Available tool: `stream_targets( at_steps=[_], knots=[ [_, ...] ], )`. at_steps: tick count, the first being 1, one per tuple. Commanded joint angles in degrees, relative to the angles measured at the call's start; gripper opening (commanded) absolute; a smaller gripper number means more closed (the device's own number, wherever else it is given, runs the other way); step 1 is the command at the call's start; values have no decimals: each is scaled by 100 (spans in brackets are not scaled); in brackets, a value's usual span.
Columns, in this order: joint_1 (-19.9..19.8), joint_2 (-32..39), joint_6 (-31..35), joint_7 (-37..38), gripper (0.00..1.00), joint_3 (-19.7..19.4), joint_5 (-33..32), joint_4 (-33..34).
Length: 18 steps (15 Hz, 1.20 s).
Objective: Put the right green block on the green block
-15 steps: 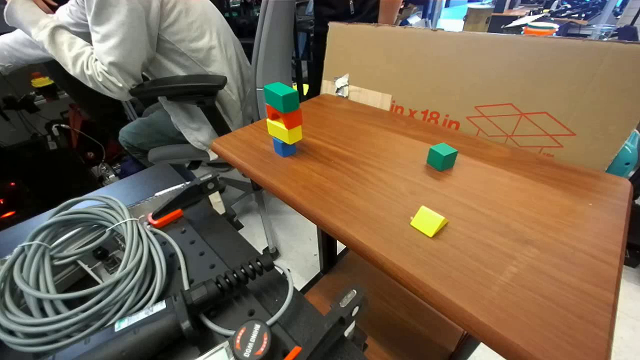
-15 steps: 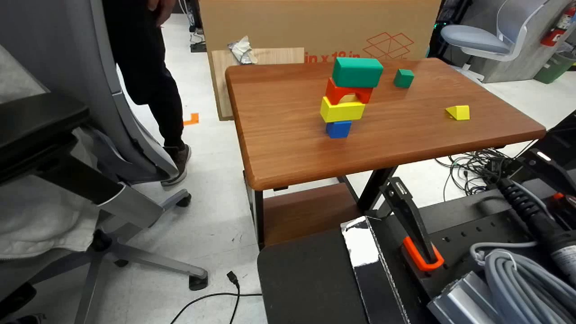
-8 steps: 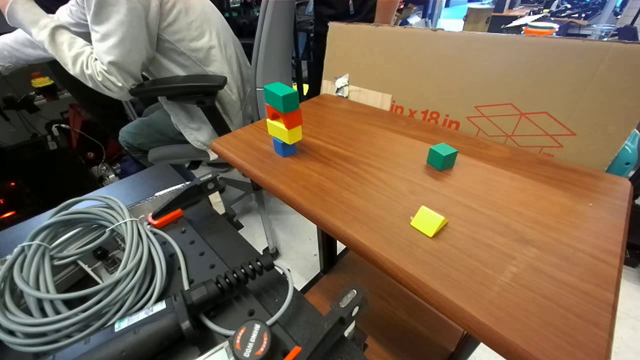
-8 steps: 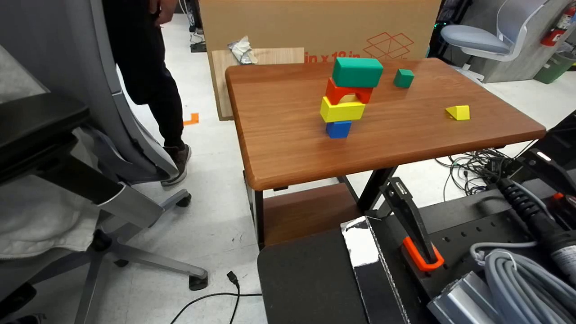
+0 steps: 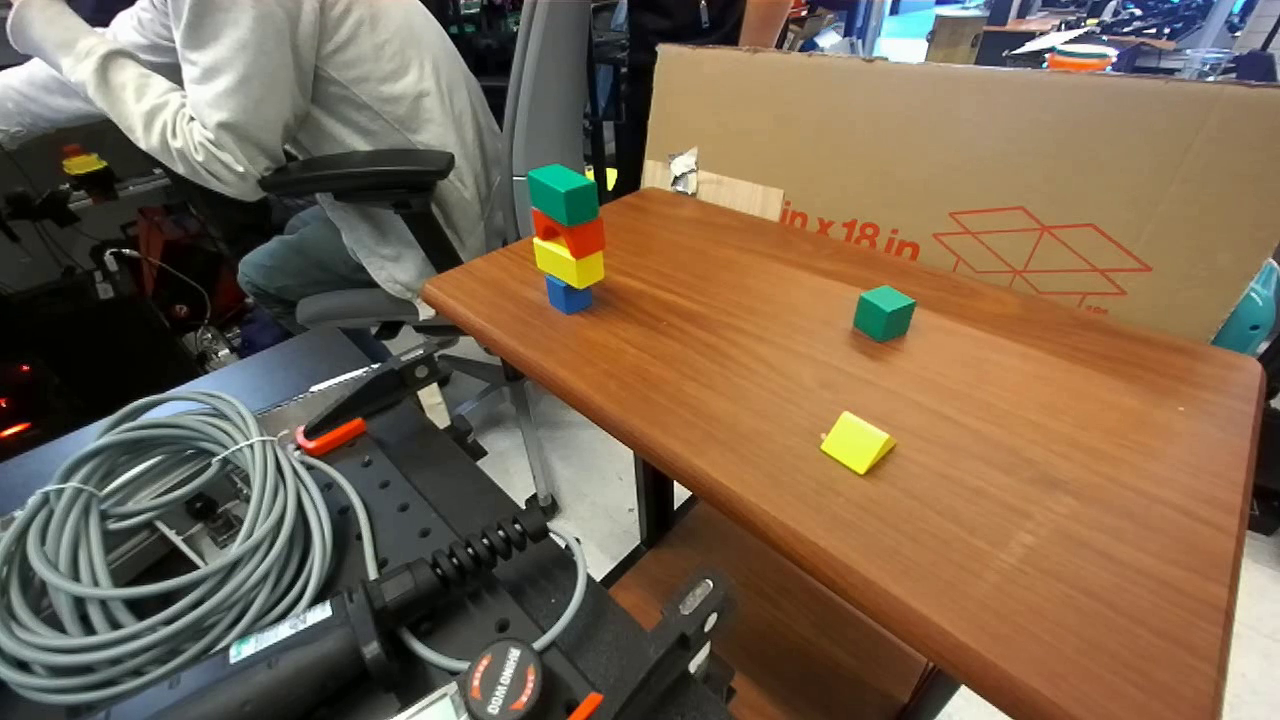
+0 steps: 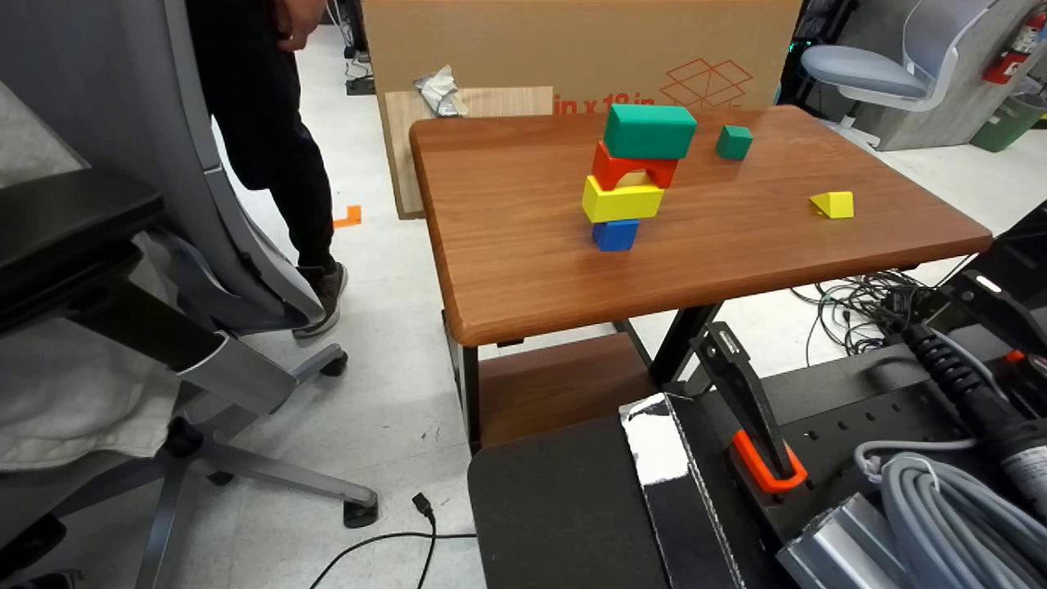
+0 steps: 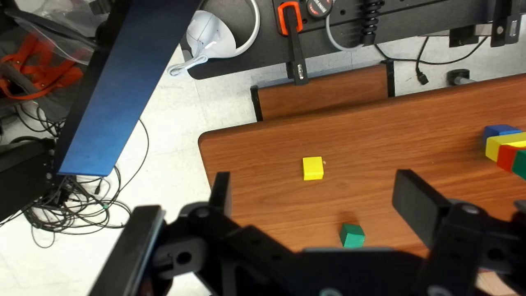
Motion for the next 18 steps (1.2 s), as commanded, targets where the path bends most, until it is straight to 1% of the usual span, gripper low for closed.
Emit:
stream_targets(
  at_steps=[1,6,9,10,13,16,18],
  knots=[
    [54,434,374,79,100,37,72,78],
    [147,1210,1483,19,100,0,302,66],
    [189,1741,2120,49,100,49,385,39],
    [215,1908,2249,-12,100,38,480,65],
    [343,2375,2591,-333,100,26,1091,234],
    [420,2847,2583,-487,100,127,1545,632],
    [454,3333,2611,-422,100,234,1639,999]
  ],
)
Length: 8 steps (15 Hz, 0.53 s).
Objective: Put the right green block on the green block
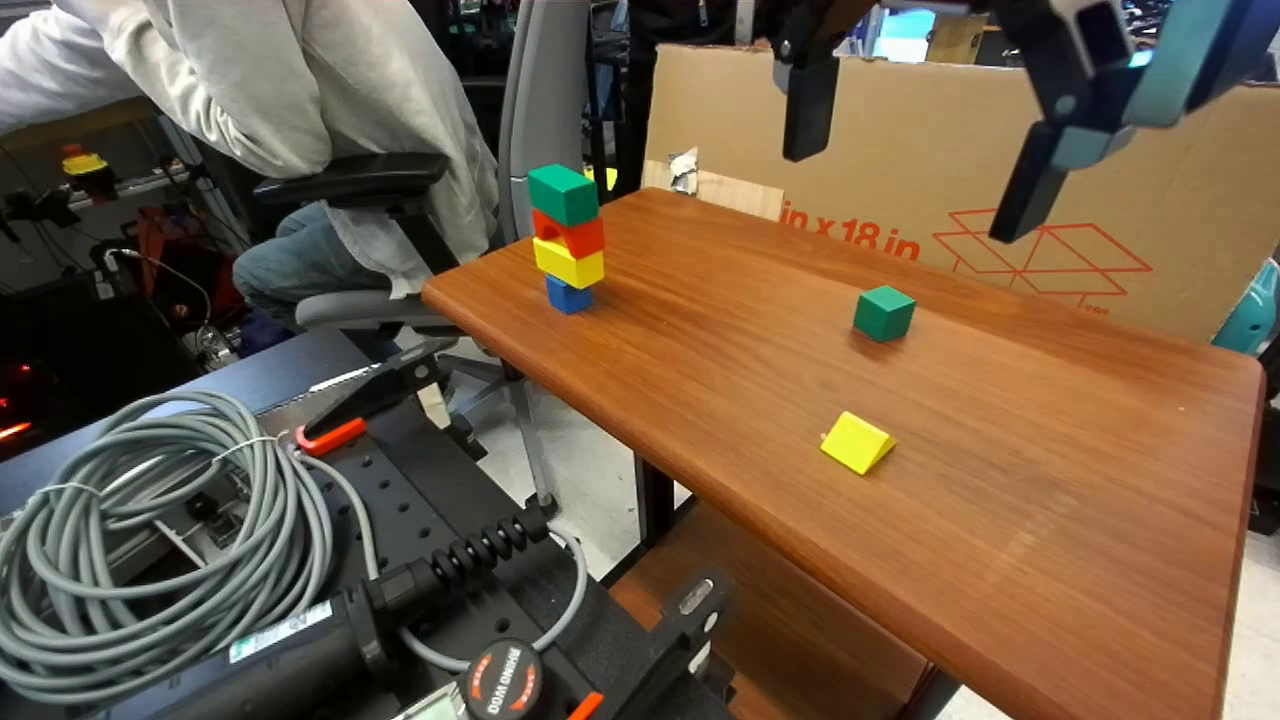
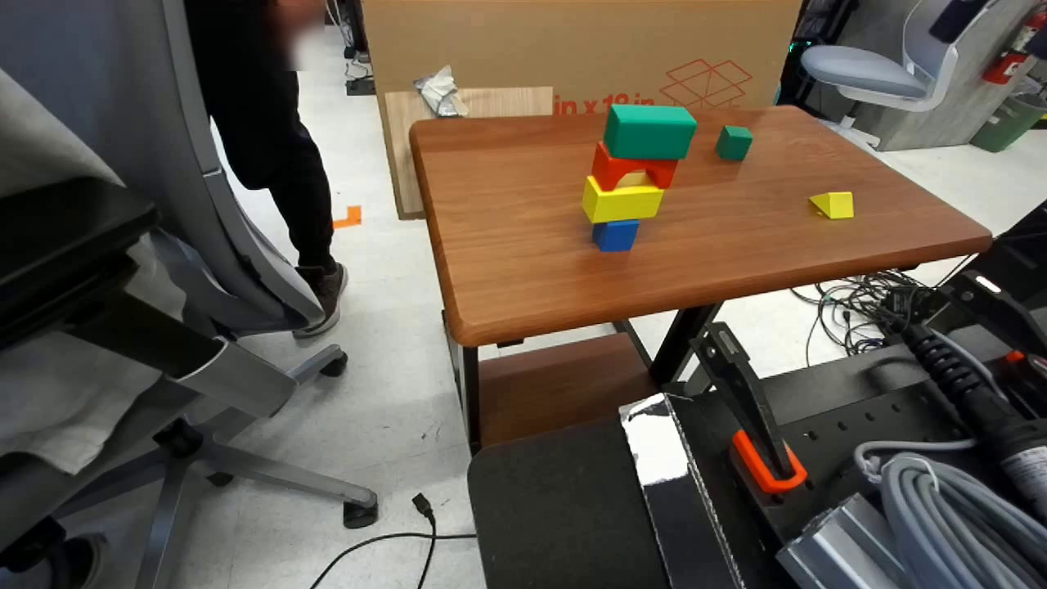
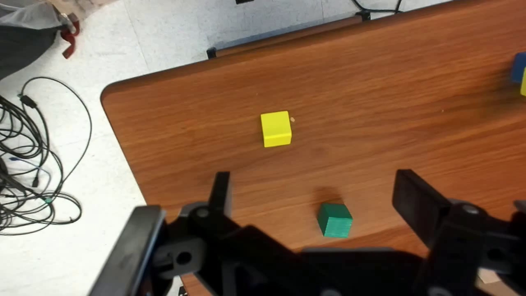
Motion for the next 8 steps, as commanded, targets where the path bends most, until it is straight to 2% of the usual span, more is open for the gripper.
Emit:
stream_targets(
  at_steps=[1,8],
  knots=[
    [60,979,57,-81,100,184,274,788],
    [221,3036,-156,541,100,491,-159,2546]
  ],
)
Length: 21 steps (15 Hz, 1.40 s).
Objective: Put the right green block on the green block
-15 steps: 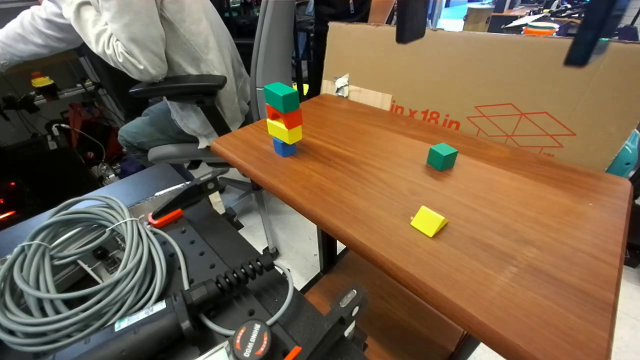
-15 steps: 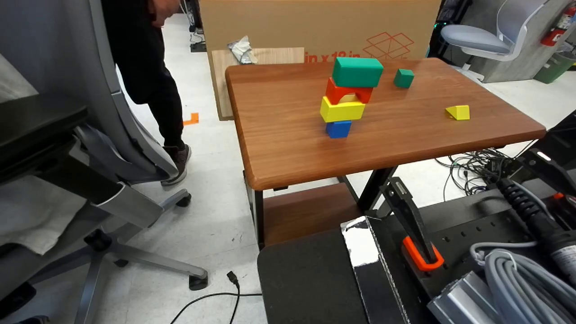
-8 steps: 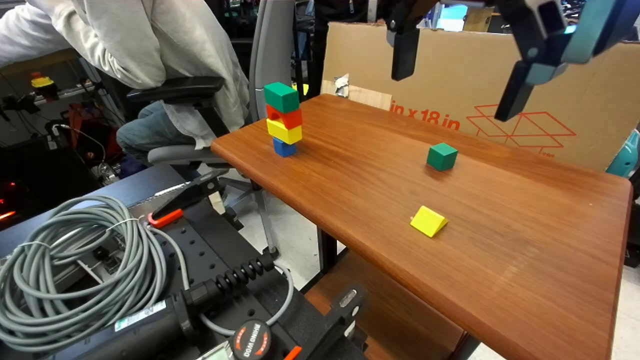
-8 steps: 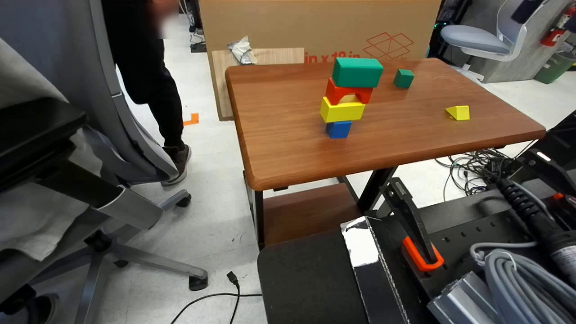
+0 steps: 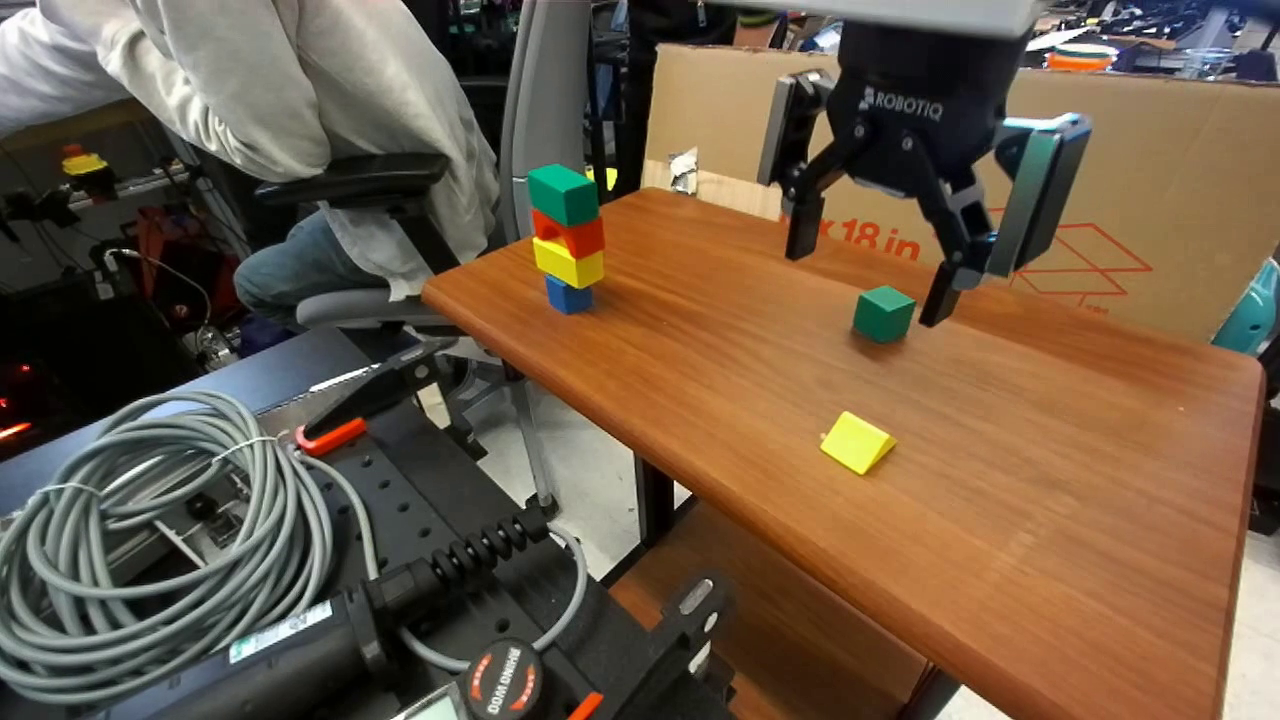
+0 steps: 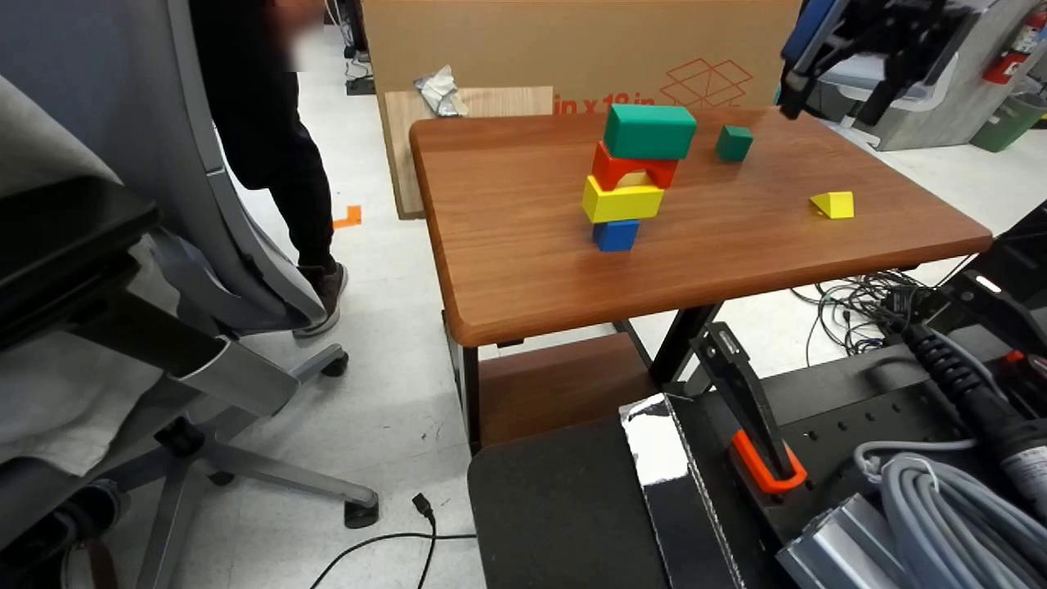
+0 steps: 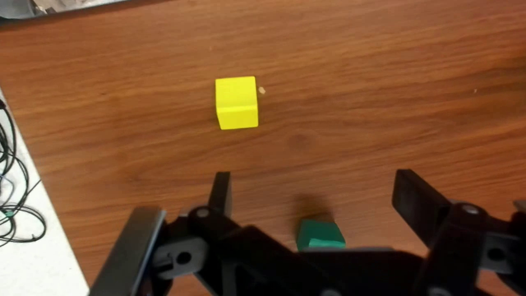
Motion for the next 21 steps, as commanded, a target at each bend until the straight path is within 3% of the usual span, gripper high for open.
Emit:
stream_targets(
  at_steps=[1,5,14,15,16,21],
  knots=[
    [145,1005,-178,344,100,56,-196,1065],
    [306,1575,-185,512,100,11,-368,1698],
    [423,2110,-362,779,100,-11,-622,2477],
    [461,2164,-392,852,91,-50,-661,2551],
    [482,2206,-452,921,74,-71,-678,2622],
    [429,2110,-945,1051,35,-32,-607,2674]
  ],
)
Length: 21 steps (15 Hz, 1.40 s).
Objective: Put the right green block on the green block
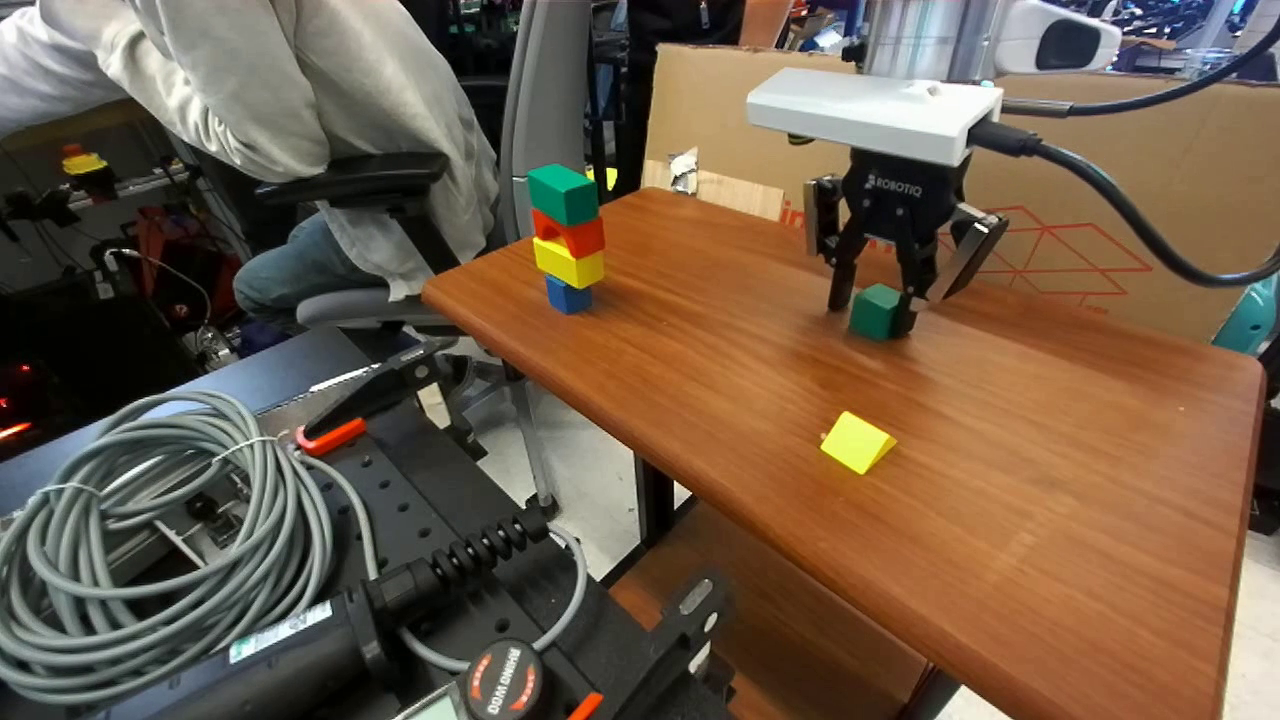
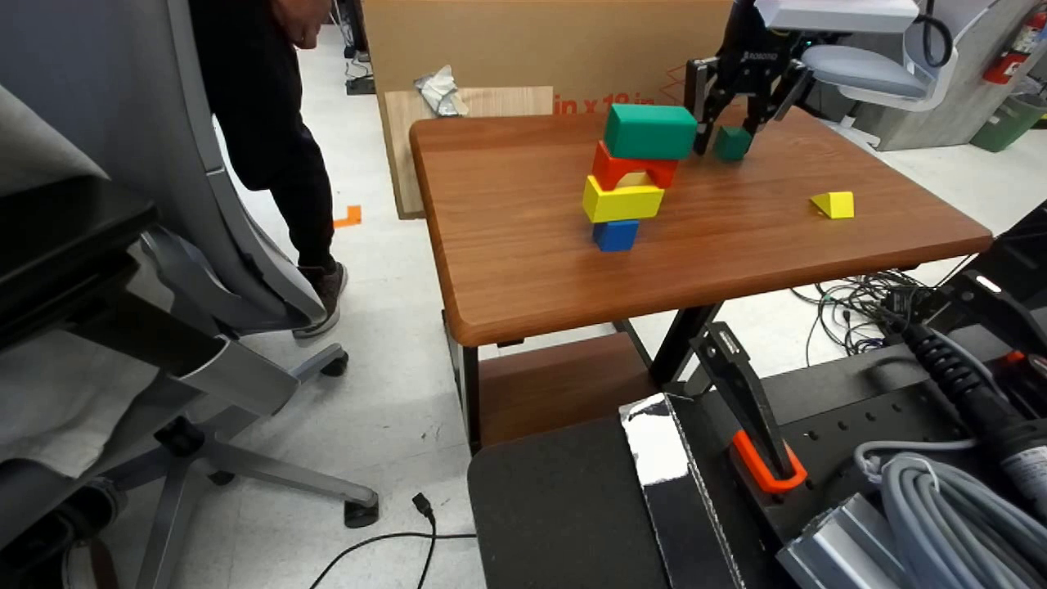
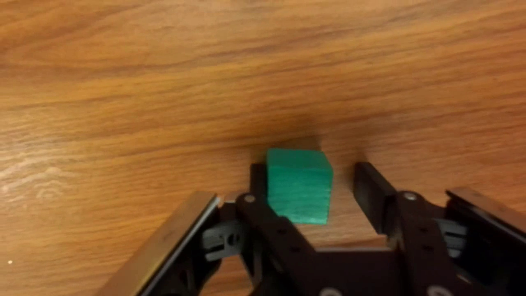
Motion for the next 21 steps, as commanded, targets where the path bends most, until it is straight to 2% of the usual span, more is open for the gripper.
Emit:
stream_targets(
  at_steps=[1,3,4,7,10,16,21],
  knots=[
    [10,-104,-427,110,27,-35,1,78],
    [-91,-379,-361,-86,11,51,44,-231],
    [-109,-515,-300,-138,9,61,39,-381],
    [-69,-1088,-73,-290,9,62,-46,-956],
    [130,-1741,-47,-92,9,32,-139,-1464],
    [593,-2452,-428,689,9,181,-118,-1809],
    [849,-2771,-874,1104,9,476,17,-1914]
  ],
)
